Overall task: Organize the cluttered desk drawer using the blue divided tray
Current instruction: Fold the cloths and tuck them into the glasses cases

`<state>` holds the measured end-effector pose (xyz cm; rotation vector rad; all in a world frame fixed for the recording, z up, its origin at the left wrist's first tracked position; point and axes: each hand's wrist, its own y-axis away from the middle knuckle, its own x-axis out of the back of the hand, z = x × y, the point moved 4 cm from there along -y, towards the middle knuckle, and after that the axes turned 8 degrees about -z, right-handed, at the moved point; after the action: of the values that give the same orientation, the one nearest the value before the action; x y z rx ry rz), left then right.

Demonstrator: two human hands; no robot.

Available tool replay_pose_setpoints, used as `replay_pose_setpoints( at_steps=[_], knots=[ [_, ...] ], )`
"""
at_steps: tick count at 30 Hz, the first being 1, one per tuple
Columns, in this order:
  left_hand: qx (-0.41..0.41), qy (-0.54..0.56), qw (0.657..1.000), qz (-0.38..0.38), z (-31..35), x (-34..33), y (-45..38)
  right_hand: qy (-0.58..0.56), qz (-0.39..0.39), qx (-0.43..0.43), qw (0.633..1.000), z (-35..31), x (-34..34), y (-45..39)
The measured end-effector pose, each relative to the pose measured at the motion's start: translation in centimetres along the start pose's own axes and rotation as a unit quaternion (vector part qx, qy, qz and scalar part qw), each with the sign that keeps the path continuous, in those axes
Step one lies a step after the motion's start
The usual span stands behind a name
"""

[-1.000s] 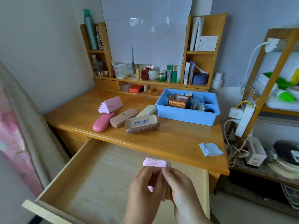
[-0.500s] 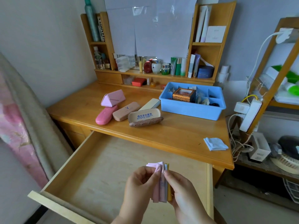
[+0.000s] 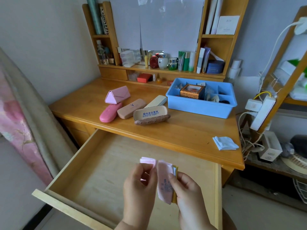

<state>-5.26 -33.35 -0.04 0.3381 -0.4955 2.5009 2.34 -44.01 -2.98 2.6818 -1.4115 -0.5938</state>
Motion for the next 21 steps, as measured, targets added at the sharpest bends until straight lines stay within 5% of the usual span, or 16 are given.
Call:
replay_pose_setpoints(
  at_steps=[11,17,21],
  knots=[
    [-0.117,0.027,0.993,0.002,0.9,-1.5,1.6,-0.022,-0.023,0.031,0.999,-0.4,-0.6,0.3],
    [-0.127,0.038,0.991,0.024,1.7,-1.3,1.9,-0.01,-0.033,0.063,0.997,-1.0,-1.4,0.6],
    [-0.09,0.058,0.994,-0.025,1.7,-1.5,1.9,-0.007,-0.047,0.064,0.997,-1.3,-1.3,0.8]
  ],
)
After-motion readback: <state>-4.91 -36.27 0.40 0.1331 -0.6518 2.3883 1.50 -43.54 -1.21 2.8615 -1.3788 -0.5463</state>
